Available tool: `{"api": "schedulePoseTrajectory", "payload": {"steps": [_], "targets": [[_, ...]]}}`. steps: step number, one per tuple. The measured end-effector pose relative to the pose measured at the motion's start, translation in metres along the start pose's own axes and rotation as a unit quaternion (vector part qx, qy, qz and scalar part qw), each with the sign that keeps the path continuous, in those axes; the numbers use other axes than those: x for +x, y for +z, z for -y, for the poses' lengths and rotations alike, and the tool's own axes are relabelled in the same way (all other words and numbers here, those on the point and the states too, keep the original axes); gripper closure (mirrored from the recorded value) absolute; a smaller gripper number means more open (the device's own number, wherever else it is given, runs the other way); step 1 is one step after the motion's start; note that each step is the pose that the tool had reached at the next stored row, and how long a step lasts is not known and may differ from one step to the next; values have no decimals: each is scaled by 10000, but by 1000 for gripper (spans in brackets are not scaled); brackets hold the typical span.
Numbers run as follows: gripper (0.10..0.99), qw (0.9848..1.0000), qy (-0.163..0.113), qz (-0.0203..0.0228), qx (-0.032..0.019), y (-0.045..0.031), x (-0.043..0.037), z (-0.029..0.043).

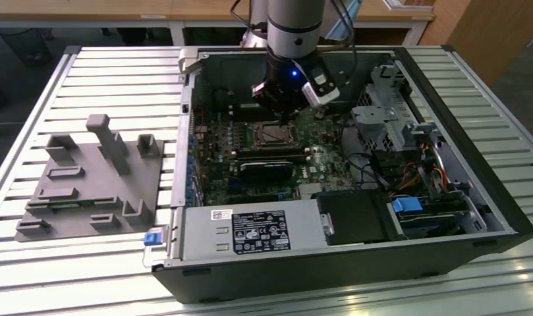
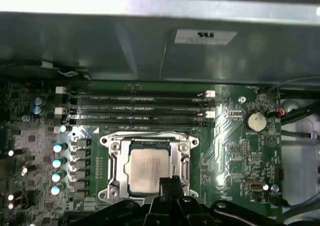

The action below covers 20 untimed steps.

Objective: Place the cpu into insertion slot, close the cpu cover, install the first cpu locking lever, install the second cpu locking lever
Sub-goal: 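Install the second cpu locking lever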

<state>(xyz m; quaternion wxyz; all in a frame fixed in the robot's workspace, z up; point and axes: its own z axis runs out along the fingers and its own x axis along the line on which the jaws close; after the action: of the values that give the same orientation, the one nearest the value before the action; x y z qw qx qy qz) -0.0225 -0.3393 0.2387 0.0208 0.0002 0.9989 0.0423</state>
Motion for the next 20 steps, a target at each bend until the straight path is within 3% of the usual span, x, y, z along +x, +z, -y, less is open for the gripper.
{"api": "schedulePoseTrajectory", "payload": {"steps": [1,15,20], "targets": [[961,10000,1,-17,0,1,0,18],[961,10000,5,-36,-38,0,0,267],[961,10000,6,-46,-40,0,1,294]]}}
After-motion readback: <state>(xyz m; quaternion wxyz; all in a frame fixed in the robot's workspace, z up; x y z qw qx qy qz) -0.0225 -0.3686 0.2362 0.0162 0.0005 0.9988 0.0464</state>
